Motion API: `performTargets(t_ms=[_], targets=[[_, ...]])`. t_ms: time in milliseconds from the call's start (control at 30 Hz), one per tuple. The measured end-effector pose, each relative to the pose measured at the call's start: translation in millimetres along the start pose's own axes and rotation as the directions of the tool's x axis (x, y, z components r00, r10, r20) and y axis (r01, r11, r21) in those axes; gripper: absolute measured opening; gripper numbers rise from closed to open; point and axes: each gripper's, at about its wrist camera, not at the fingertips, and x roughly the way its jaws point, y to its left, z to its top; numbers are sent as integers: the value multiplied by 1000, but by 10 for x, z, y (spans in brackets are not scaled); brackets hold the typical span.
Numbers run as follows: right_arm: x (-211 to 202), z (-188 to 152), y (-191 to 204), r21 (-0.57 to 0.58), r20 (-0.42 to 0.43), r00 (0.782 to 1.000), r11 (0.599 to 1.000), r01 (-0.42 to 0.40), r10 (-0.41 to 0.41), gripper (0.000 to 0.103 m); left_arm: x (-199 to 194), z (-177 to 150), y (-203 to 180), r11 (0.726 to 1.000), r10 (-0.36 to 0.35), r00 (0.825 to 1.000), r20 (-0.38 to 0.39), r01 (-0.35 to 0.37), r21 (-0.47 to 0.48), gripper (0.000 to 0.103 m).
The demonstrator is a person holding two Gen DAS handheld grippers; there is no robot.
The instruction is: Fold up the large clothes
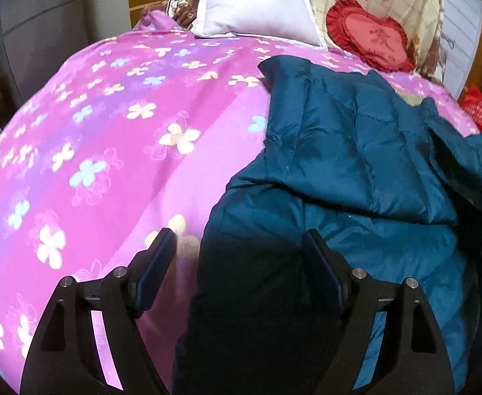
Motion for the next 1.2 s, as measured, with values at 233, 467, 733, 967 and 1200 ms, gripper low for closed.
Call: performTargets(t_ms=[233,467,733,967,1200], targets=[[-621,-319,-236,33,43,999,999,-15,14,86,4,57,-60,1000,-11,1000,-29,11,-13,85],[-939,-1177,-760,54,-66,947,946,319,-315,86,-565,178,-482,989,-150,988,47,150,19,85],[-841,-1401,-1092,196,-112,971,953,231,-212,98,-261,83,-1441,937,-343,934,-102,349,37,85],[-795,-1344,-1067,199,-132,970,954,226,-202,102,-187,60,-1583,915,-402,911,-86,403,-11,26],[-778,-1353,-1082,198,-139,969,954,227,-202,103,-602,267,-1286,910,-415,909,46,415,3,10]])
